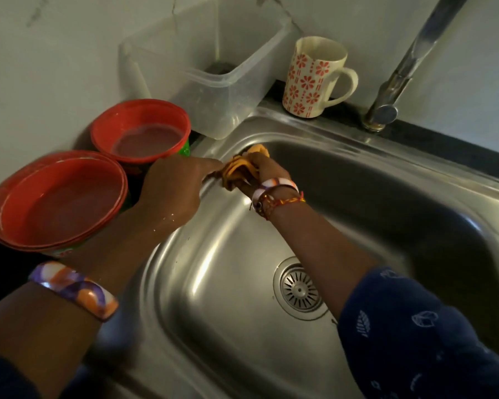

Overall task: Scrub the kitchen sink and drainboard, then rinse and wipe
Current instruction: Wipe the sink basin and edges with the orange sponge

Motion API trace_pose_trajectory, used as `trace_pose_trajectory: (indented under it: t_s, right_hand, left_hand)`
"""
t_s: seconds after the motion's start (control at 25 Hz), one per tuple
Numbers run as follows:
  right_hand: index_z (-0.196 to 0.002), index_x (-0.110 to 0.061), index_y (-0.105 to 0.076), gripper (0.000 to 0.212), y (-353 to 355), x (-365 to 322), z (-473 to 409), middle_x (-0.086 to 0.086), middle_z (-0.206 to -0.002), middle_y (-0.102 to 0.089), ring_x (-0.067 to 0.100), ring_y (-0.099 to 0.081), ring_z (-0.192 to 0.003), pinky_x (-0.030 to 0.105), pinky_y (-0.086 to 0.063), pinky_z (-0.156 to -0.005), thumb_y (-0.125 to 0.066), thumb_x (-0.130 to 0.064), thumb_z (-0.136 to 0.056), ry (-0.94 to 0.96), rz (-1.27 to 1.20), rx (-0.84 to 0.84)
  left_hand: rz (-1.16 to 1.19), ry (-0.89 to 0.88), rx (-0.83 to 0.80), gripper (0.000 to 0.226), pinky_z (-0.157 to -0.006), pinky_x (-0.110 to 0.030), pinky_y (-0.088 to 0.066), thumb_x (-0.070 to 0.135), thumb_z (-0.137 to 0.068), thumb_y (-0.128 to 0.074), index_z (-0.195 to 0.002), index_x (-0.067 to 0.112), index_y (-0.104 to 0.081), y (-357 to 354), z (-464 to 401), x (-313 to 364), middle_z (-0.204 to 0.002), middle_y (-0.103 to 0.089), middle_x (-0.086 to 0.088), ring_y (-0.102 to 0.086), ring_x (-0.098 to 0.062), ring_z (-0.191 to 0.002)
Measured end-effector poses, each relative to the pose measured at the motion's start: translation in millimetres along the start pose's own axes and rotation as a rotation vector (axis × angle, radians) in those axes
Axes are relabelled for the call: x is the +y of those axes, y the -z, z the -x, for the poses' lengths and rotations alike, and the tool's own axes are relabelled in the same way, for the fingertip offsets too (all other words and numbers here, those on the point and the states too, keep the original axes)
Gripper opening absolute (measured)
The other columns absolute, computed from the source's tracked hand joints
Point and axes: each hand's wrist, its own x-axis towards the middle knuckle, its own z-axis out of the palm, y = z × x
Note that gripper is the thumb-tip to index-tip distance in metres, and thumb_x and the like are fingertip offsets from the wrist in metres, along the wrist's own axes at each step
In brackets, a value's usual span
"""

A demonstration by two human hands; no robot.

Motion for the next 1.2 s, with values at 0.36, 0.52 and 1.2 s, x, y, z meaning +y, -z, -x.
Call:
trace_pose_trajectory:
  t_s: [0.36,0.52,1.2]
  right_hand:
    - [-0.102,-0.011,-0.067,0.021,18,-25,-46,0.014,-0.106,-0.066,0.030,-0.062,-0.100,0.033,-0.046,-0.079,-0.055,-0.017,-0.086,0.457,1.263,0.416]
    - [-0.109,-0.008,-0.063,0.026,13,-17,-49,0.014,-0.113,-0.064,0.033,-0.061,-0.107,0.037,-0.049,-0.088,-0.053,-0.022,-0.089,0.481,1.536,0.209]
    - [-0.114,-0.007,-0.068,0.037,14,71,103,0.002,-0.112,-0.065,0.012,-0.058,-0.095,0.014,-0.042,-0.084,-0.061,0.003,-0.079,0.419,1.411,-0.795]
  left_hand:
    - [-0.017,-0.036,-0.069,0.044,-0.090,-0.035,-0.046,0.004,-0.087,-0.044,-0.126,0.015,-0.061,4,8,-2,-0.116,-0.067,-0.015,-0.063,-0.032,-0.104]
    - [0.034,0.038,-0.326,0.041,-0.088,-0.040,-0.049,0.011,-0.079,-0.044,-0.109,-0.002,-0.068,36,16,6,-0.106,-0.068,-0.020,-0.064,-0.033,-0.101]
    - [0.275,0.441,-0.449,0.025,-0.046,-0.016,-0.048,-0.010,-0.089,-0.046,-0.081,0.009,-0.061,91,102,7,-0.074,-0.065,-0.004,-0.060,-0.013,-0.064]
